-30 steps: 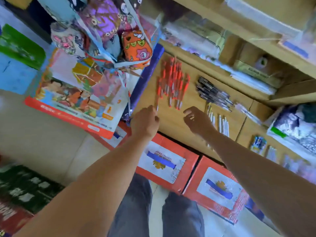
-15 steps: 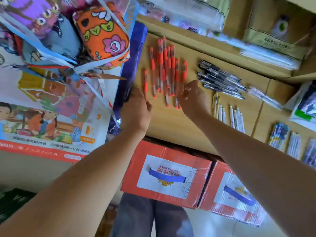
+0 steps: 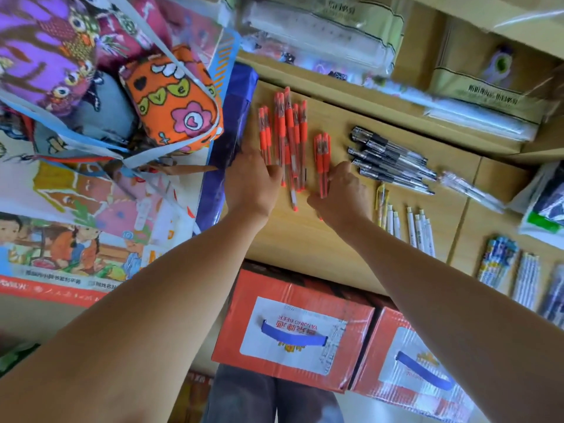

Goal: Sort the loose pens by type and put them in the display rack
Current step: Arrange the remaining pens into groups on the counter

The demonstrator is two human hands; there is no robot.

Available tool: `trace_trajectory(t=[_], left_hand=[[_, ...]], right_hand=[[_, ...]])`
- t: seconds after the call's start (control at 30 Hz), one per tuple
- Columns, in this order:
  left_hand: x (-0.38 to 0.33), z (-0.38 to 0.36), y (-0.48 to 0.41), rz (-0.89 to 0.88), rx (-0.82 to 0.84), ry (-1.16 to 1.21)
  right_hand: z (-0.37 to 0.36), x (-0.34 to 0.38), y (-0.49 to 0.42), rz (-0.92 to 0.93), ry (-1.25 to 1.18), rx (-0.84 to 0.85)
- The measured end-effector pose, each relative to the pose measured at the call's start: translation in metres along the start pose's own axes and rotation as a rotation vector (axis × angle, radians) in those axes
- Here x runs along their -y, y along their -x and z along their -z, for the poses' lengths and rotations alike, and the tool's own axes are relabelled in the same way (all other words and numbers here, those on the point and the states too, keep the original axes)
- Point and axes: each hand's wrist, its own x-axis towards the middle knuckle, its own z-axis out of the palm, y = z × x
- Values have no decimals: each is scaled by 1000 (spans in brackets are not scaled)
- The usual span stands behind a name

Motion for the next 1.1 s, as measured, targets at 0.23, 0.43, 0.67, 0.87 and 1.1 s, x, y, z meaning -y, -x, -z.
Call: trace_trajectory(t=[0.23,0.43,0.67,0.87,1.1], left_hand=[[-9,-9,-15,74,22,-123],[-9,-5,-8,79,68,-177],[-2,-2,-2,62,135,-238],[-2,5,15,152,161,-156],[4,9,32,163,181,129]], right_hand=[[-2,-8,0,79,-27,4],[-3,-11,1,119,-6,-5],[-3,-8,-2,102,66,-19],[-4,-9,0,94,197,10],[-3,-15,6,100,142,14]])
